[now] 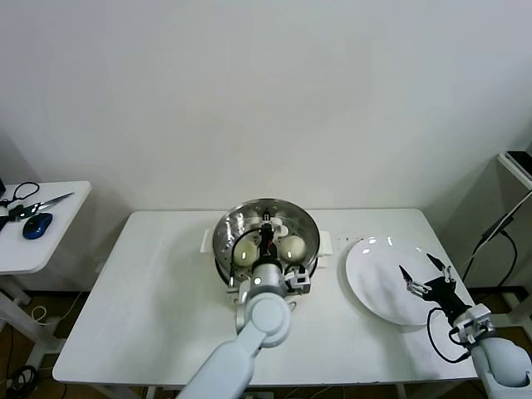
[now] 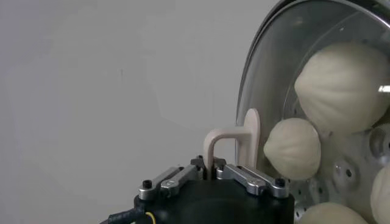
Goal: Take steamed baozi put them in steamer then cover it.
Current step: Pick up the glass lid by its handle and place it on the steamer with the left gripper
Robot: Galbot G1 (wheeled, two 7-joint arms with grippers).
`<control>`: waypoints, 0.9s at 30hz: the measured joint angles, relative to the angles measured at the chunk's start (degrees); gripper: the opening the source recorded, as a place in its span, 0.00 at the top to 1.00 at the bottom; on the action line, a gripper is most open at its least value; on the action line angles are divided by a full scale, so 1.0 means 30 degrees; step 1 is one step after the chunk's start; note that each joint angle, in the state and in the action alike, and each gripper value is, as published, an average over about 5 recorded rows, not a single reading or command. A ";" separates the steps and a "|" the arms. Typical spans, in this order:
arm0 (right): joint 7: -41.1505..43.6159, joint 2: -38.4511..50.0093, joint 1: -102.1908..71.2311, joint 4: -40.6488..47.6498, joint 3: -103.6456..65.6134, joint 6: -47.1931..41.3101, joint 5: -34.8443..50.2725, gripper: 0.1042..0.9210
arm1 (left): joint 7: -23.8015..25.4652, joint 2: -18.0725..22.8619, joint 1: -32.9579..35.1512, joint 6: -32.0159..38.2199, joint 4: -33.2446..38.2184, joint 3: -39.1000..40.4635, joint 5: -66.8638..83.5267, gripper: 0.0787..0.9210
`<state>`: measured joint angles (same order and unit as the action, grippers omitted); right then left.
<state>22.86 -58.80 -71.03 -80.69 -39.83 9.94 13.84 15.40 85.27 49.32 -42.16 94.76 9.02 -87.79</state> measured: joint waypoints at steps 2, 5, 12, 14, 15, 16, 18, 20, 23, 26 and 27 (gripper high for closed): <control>0.0035 -0.0030 0.0002 0.0035 -0.0024 0.0033 -0.0069 0.12 | -0.0068 -0.0010 0.0037 0.0000 -0.0020 0.0001 0.0050 0.92; 0.0076 -0.0057 0.0022 0.0057 -0.0036 0.0053 -0.0151 0.12 | -0.0124 -0.0016 0.0073 0.0000 -0.0030 0.0005 0.0131 0.92; 0.0139 -0.0072 0.0060 0.0065 -0.0037 0.0048 -0.0263 0.12 | 0.0066 -0.0114 0.0078 -0.0011 0.0159 -0.0042 0.0224 0.88; 0.0145 -0.0063 0.0089 0.0086 -0.0037 0.0014 -0.0275 0.12 | 0.0180 -0.0242 0.0128 -0.0021 0.0321 -0.0041 0.0276 0.83; 0.0147 -0.0057 0.0110 0.0097 -0.0037 -0.0016 -0.0277 0.12 | 0.0216 -0.0321 0.0168 -0.0025 0.0426 -0.0039 0.0299 0.80; 0.0148 -0.0052 0.0133 0.0103 -0.0037 -0.0054 -0.0278 0.12 | 0.0245 -0.0410 0.0219 -0.0026 0.0551 -0.0040 0.0318 0.76; 0.0149 -0.0040 0.0182 0.0107 -0.0039 -0.0142 -0.0282 0.12 | 0.0300 -0.0601 0.0340 -0.0025 0.0848 -0.0053 0.0345 0.69; 0.0135 -0.0032 0.0235 0.0104 -0.0038 -0.0237 -0.0303 0.12 | 0.0391 -0.0811 0.0493 -0.0024 0.1209 -0.0077 0.0369 0.62; 0.0049 -0.0030 0.0311 0.0064 -0.0025 -0.0416 -0.0329 0.12 | 0.0608 -0.1161 0.0778 -0.0027 0.1868 -0.0133 0.0459 0.52; -0.0107 -0.0034 0.0355 -0.0013 0.0014 -0.0675 -0.0355 0.12 | 0.0777 -0.1559 0.1121 -0.0030 0.2652 -0.0197 0.0602 0.42; -0.0157 -0.0037 0.0373 -0.0029 0.0026 -0.0770 -0.0367 0.12 | 0.0807 -0.1707 0.1251 -0.0028 0.2942 -0.0227 0.0667 0.38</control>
<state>22.38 -58.91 -69.92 -80.77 -39.75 7.63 12.74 17.82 80.15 53.08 -42.24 103.59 8.34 -85.79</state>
